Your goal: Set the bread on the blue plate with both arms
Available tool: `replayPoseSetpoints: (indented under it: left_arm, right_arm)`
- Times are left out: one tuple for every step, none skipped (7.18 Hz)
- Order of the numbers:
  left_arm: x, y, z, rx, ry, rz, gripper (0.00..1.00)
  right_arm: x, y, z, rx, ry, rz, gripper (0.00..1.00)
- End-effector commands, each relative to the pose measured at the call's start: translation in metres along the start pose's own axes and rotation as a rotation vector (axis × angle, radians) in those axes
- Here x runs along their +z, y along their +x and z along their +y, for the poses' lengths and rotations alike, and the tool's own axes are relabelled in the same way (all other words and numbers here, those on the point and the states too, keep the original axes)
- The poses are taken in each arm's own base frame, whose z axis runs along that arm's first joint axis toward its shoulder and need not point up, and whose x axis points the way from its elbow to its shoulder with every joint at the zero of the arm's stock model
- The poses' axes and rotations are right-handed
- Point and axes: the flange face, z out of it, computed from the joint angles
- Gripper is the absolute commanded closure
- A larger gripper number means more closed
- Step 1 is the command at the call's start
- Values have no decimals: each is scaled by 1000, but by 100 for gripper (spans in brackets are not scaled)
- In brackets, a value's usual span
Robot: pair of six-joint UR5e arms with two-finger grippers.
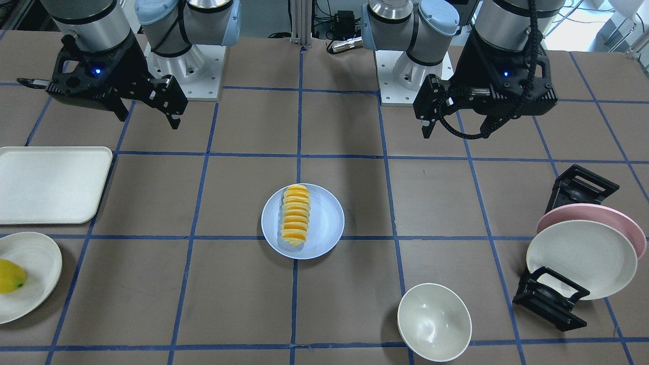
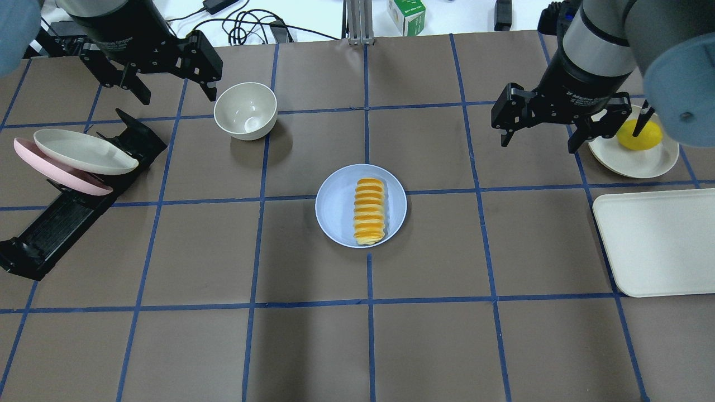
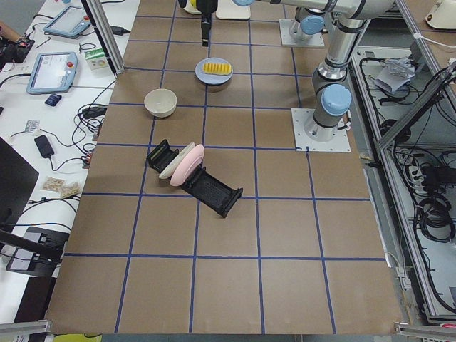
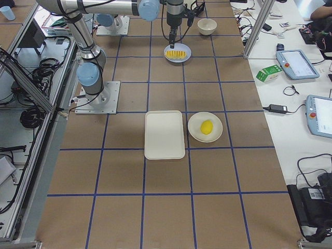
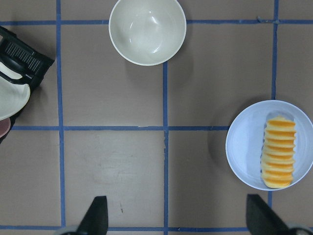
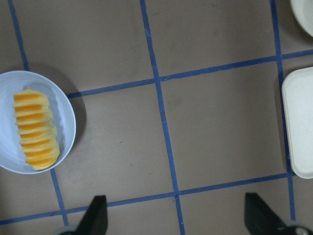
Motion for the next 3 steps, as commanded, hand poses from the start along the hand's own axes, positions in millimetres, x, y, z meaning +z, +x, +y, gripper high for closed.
replayPoseSetpoints:
  left_arm:
    - [4,1,-1,1,-10,1,0]
    - [8,2,-1,3,-15,1,0]
    - [11,3,1,4,-21,1,0]
  right_arm:
    - [-3,-1,3,-4,3,-13,0]
    - [1,-1,3,-4,-4,-12,0]
    - [3,-1,3,-4,-9,-9,0]
